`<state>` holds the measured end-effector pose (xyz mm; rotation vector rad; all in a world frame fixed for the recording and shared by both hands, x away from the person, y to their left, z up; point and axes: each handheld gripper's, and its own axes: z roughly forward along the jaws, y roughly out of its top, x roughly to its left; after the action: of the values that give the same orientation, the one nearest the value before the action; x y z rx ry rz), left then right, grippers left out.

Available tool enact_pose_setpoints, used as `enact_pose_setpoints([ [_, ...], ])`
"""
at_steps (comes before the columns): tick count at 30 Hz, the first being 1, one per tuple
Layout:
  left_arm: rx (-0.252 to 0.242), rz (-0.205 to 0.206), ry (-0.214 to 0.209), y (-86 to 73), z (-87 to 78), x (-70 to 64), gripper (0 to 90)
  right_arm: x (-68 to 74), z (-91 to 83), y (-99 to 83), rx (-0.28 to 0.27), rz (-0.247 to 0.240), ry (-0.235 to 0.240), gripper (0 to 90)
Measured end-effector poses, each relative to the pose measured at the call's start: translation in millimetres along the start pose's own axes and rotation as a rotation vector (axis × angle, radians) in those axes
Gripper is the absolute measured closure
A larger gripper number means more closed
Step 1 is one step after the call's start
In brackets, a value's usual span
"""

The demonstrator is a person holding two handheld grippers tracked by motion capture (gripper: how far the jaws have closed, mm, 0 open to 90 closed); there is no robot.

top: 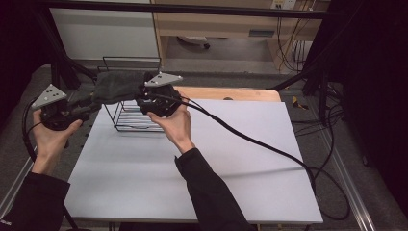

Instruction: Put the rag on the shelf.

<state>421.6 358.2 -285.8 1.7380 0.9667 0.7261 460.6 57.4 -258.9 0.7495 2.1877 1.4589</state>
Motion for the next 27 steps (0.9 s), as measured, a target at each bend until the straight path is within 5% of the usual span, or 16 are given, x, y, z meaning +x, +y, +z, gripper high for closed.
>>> enact_pose_setpoints([
  [15,0.115,-0.052,-0.014,-43.7,25.3,-11.4,36.0,-5.7,19.0,-50.8,0.041,0.037,0.051,18.3],
  [27,0.148,-0.046,-0.04,-56.6,34.5,-33.4,16.5,-25.9,-10.7,-69.1,0.044,0.074,0.053,11.0],
])
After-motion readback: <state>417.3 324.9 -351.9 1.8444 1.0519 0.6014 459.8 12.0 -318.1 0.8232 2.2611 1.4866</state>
